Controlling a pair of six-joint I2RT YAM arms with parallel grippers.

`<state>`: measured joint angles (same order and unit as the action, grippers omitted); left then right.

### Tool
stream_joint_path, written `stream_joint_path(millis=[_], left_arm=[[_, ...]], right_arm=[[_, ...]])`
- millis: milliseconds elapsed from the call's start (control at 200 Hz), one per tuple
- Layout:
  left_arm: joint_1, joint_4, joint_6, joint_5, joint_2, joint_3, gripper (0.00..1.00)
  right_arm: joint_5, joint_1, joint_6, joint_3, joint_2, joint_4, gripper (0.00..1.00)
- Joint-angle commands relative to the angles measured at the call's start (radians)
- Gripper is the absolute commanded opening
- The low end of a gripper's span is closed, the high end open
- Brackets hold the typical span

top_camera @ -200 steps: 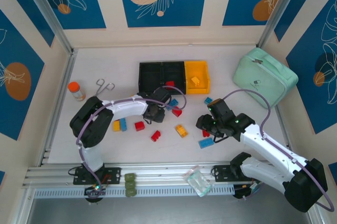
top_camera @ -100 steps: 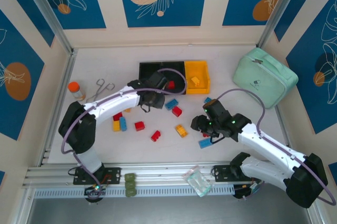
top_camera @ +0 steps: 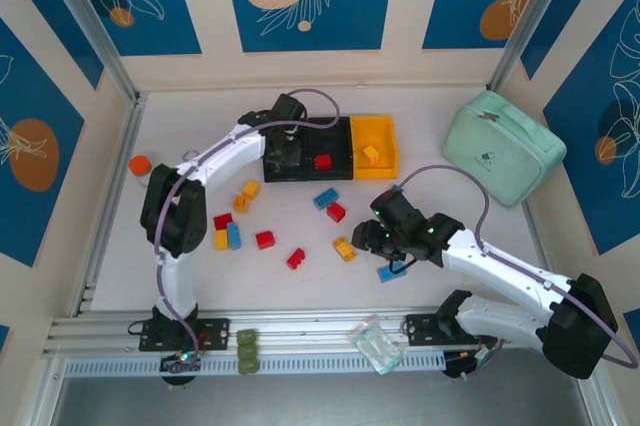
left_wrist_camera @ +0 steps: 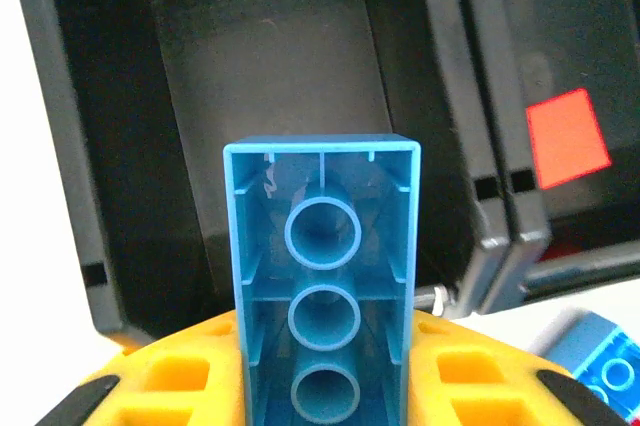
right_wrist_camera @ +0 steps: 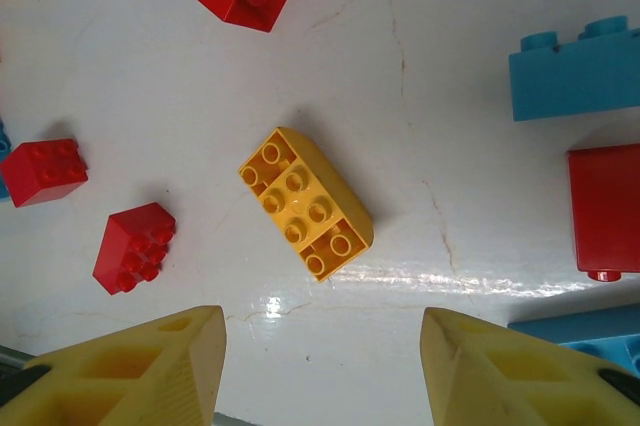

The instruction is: Sort the legos into containers by color

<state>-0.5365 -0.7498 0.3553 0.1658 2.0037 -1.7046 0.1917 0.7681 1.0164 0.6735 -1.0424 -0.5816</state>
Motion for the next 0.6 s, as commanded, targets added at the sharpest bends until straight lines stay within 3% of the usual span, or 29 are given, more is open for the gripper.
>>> stream_joint_path(millis=[0,395,595], left_arm=[[0.019,-0.054,-0.029,-0.010,0.054,-0.075,0.27],[0.037,-0.061,-0.011,-0.021,0.169,-0.150,0.28],[0.037,-0.069,-0.010,-0.009,0.198,-0.164,0.36]], right_arm=[[0.018,0.014,0.022,0.033,-0.014,0.010,0.54],[0.026,0.022,0.027,0.044,-0.029,0.009,0.54],[0.029,0.022,0.025,0.046,-0.032,0.005,0.54]])
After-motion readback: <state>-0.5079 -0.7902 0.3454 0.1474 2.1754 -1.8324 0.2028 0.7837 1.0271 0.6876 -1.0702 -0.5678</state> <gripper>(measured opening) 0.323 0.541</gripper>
